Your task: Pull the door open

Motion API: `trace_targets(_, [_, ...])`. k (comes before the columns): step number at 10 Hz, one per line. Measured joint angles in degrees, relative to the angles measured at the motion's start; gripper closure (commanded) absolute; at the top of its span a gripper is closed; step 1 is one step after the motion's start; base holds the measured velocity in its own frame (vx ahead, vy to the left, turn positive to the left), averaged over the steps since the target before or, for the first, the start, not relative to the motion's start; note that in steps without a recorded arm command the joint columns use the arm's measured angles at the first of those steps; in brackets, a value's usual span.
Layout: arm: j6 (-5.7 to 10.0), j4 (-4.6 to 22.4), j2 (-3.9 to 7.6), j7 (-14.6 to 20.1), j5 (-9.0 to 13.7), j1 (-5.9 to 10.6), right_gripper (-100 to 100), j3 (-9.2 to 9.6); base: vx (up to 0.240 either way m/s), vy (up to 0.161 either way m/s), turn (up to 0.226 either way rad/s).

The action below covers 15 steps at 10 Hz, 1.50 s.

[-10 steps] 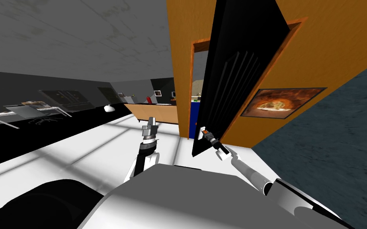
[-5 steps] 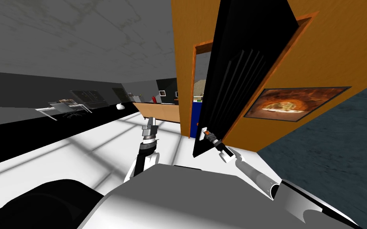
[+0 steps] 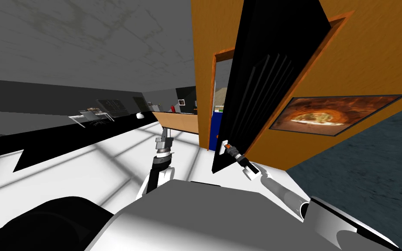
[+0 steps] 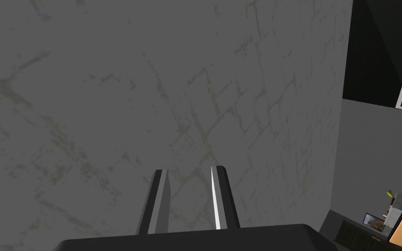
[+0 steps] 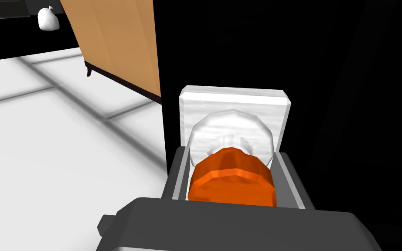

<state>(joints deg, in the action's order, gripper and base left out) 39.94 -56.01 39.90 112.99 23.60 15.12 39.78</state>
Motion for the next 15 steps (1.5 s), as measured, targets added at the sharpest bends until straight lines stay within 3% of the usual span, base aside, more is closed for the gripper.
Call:
trace_targets(5, [4.43,0.17,2.74,2.75,-1.15,-0.3,100,2.76,-0.157,-0.16,0.105])
trace_targets(8, [7.97,0.51,5.26,5.18,-2.02,-0.74,100,4.9,-0.142,-0.144,0.067])
trace_targets(15, [11.6,1.81,6.65,7.26,-3.24,-0.53,100,6.54,-0.138,-0.151,0.126])
